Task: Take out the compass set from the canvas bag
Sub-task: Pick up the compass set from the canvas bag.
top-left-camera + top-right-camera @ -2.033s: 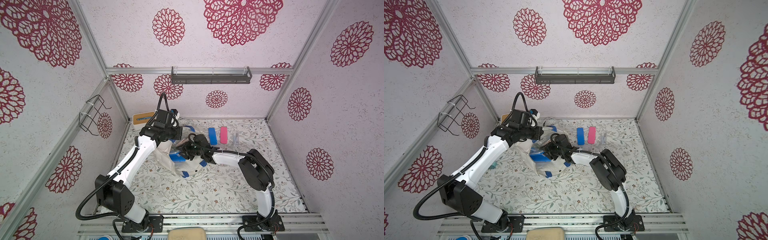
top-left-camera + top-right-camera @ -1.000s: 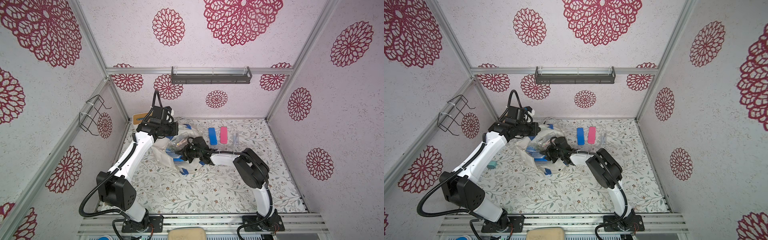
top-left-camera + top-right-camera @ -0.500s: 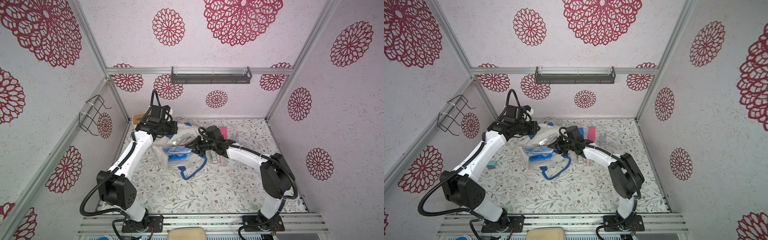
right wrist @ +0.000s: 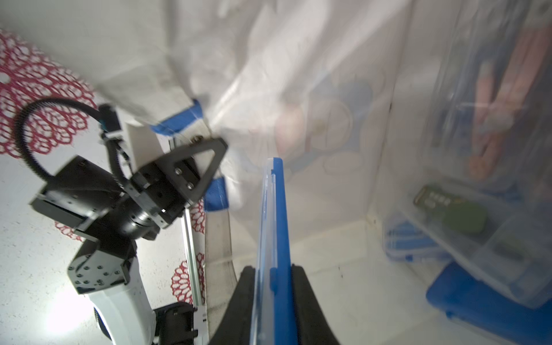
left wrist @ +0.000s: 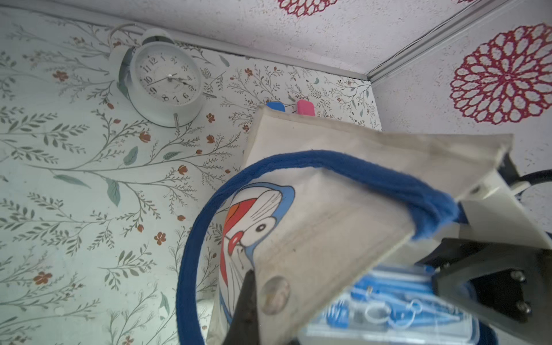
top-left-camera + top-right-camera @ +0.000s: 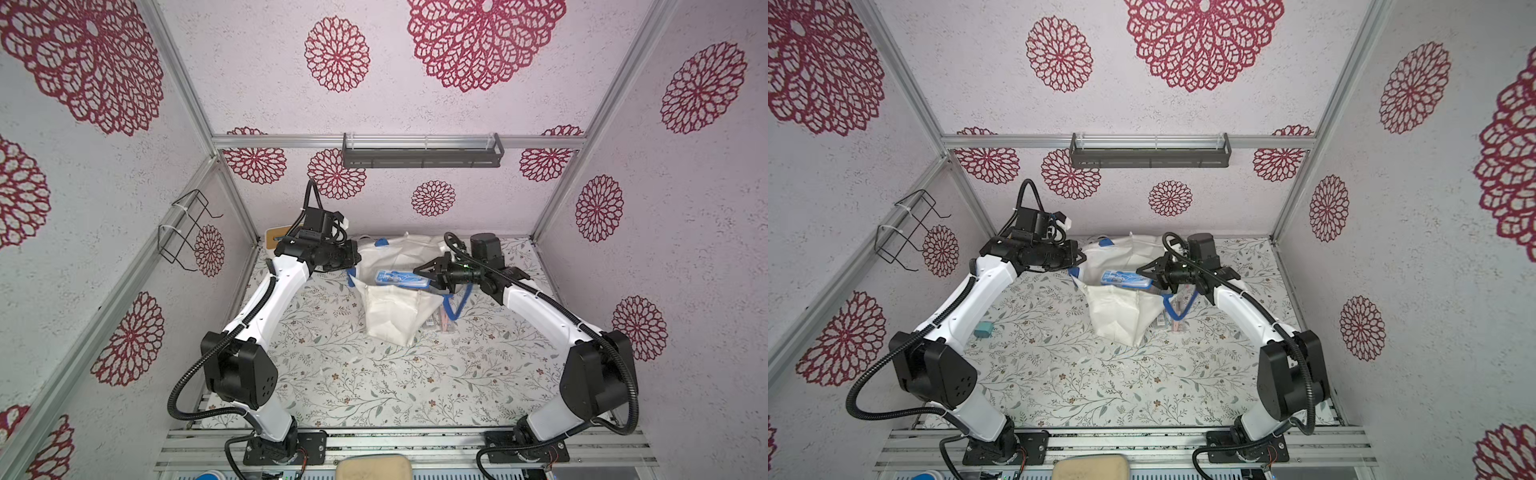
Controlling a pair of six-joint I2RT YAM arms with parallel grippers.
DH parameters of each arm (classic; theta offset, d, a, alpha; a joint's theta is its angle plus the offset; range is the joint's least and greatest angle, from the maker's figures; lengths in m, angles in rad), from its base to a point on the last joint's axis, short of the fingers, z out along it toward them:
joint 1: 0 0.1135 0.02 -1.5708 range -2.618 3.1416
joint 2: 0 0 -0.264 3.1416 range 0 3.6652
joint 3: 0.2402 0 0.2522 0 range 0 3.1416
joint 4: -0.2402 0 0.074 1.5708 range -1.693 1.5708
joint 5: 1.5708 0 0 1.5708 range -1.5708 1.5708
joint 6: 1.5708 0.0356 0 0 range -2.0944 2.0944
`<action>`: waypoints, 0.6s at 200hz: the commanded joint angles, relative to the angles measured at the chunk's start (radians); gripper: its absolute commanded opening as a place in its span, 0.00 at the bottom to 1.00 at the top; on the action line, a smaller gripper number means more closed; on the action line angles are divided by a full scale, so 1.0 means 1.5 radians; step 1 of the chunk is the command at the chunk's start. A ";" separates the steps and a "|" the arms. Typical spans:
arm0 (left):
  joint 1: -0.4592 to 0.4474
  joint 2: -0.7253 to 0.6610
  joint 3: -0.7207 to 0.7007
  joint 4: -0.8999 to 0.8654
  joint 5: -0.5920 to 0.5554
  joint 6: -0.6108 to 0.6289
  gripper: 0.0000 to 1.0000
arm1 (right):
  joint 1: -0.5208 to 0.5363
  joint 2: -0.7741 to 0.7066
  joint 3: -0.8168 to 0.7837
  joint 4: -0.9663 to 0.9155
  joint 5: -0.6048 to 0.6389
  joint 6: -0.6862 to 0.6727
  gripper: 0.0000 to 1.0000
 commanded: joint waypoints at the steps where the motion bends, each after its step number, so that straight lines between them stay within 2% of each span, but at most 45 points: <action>1: 0.023 -0.011 0.041 0.042 0.005 -0.029 0.00 | 0.018 0.018 -0.009 0.146 0.016 0.068 0.14; 34: 0.018 -0.014 0.053 0.039 0.010 -0.030 0.00 | 0.059 0.077 0.058 0.155 0.028 0.065 0.13; 60: 0.028 -0.016 0.053 0.015 -0.011 -0.026 0.00 | 0.051 0.089 0.091 0.147 0.041 0.062 0.13; 85: 0.051 -0.004 0.052 -0.026 -0.015 -0.039 0.00 | 0.003 0.071 0.080 0.145 0.040 0.062 0.12; 120: 0.086 0.005 0.050 -0.047 -0.003 -0.061 0.00 | -0.120 0.008 0.013 0.140 0.018 0.058 0.12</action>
